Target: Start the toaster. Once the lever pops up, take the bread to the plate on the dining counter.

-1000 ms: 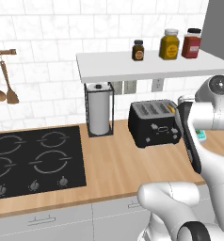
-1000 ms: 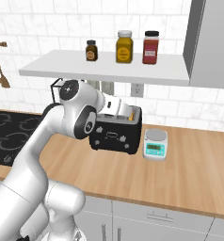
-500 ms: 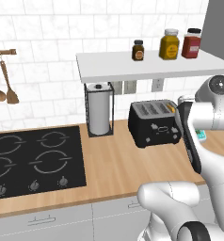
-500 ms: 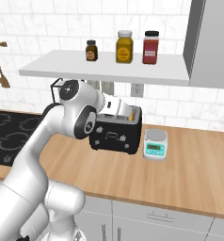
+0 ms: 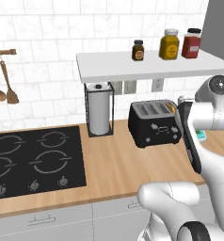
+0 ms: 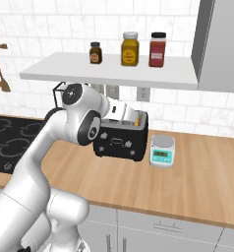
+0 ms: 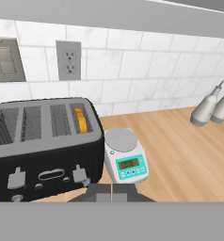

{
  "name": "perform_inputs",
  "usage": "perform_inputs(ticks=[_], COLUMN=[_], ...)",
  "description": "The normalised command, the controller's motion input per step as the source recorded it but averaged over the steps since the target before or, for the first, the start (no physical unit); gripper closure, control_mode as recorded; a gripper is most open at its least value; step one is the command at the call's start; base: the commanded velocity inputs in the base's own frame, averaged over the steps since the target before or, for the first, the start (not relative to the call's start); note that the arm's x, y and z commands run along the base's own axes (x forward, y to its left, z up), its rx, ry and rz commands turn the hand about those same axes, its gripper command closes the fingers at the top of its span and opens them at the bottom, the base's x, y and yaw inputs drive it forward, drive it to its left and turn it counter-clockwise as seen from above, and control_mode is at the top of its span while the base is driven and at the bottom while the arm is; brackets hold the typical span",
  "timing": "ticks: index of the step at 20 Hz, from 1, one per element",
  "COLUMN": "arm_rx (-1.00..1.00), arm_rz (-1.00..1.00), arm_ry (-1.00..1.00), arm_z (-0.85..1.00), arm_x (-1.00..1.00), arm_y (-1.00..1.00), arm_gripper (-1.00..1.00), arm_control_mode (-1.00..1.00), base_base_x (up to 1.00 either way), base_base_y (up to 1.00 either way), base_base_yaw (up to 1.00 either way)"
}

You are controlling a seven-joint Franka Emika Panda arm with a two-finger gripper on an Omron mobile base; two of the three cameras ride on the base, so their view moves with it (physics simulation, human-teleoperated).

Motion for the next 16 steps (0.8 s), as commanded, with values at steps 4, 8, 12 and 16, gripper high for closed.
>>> perform_inputs(ticks=[4, 8, 12, 16], arm_rx=[0.0, 0.0, 0.0, 0.0], arm_rz=[0.0, 0.0, 0.0, 0.0], arm_ry=[0.0, 0.0, 0.0, 0.0], arm_z=[0.0, 0.0, 0.0, 0.0], arm_x=[0.0, 0.0, 0.0, 0.0], arm_y=[0.0, 0.0, 0.0, 0.0], arm_gripper=[1.0, 1.0, 1.0, 1.0], arm_control_mode=[-1.0, -1.0, -1.0, -1.0], base_base_x=[0.0, 0.0, 0.0, 0.0], base_base_y=[0.0, 0.0, 0.0, 0.0], base_base_yaw=[0.0, 0.0, 0.0, 0.0])
